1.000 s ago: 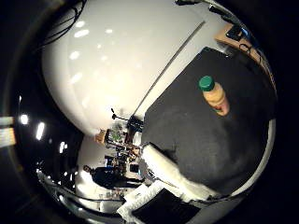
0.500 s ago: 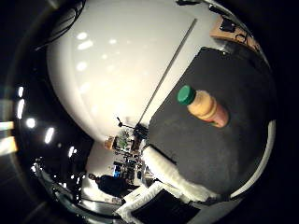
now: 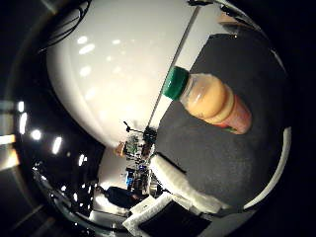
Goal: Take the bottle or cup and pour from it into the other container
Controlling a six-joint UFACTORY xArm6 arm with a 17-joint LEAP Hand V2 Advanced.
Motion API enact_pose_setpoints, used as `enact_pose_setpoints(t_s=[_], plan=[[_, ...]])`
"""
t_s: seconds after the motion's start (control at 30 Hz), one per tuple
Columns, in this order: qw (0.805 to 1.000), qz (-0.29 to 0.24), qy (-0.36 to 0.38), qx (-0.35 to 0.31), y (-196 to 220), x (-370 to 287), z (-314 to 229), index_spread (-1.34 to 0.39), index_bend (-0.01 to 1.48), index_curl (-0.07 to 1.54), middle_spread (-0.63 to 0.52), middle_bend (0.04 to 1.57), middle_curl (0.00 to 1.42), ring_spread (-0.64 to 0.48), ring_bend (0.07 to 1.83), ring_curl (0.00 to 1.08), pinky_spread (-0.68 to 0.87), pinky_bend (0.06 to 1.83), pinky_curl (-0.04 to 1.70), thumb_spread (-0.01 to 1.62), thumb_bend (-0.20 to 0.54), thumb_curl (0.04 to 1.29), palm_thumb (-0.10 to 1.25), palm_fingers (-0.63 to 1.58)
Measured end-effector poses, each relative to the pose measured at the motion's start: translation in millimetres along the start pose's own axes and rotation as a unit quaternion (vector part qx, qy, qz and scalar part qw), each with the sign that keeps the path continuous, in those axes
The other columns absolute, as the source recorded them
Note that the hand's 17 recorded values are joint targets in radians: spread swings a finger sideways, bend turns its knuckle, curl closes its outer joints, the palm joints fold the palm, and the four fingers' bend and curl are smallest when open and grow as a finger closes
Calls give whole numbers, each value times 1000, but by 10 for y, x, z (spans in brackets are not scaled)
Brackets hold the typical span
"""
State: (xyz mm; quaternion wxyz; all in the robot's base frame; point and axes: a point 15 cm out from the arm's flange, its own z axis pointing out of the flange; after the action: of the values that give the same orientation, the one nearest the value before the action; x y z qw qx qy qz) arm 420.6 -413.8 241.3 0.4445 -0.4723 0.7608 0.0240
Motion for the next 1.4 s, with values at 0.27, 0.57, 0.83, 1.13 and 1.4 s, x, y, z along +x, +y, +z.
enact_pose_setpoints(t_s=[0.27, 0.57, 0.83, 1.13, 1.4], plan=[[1000, -1, -3, -12, 8, 16, 235, -151, 163, 286, 133, 317, 346, 198, 544, 217, 456, 934, -4, 1088, -23, 297, 444, 144], [1000, -6, -12, -11, -39, -85, 336, -146, 166, 288, 96, 351, 353, 183, 597, 221, 435, 912, -8, 1089, -21, 307, 474, 218], [999, -25, -18, -20, -53, -206, 456, -139, 176, 307, 43, 408, 369, 93, 700, 230, 344, 887, -14, 1081, -22, 319, 523, 349], [998, -39, -30, -37, -23, -378, 627, -167, 190, 341, -8, 500, 399, 23, 840, 241, 204, 930, -15, 1072, -23, 332, 563, 514], [996, -53, -44, -58, 55, -540, 872, -192, 225, 395, -37, 585, 430, -21, 936, 248, 138, 952, -19, 1073, -14, 356, 628, 613]])
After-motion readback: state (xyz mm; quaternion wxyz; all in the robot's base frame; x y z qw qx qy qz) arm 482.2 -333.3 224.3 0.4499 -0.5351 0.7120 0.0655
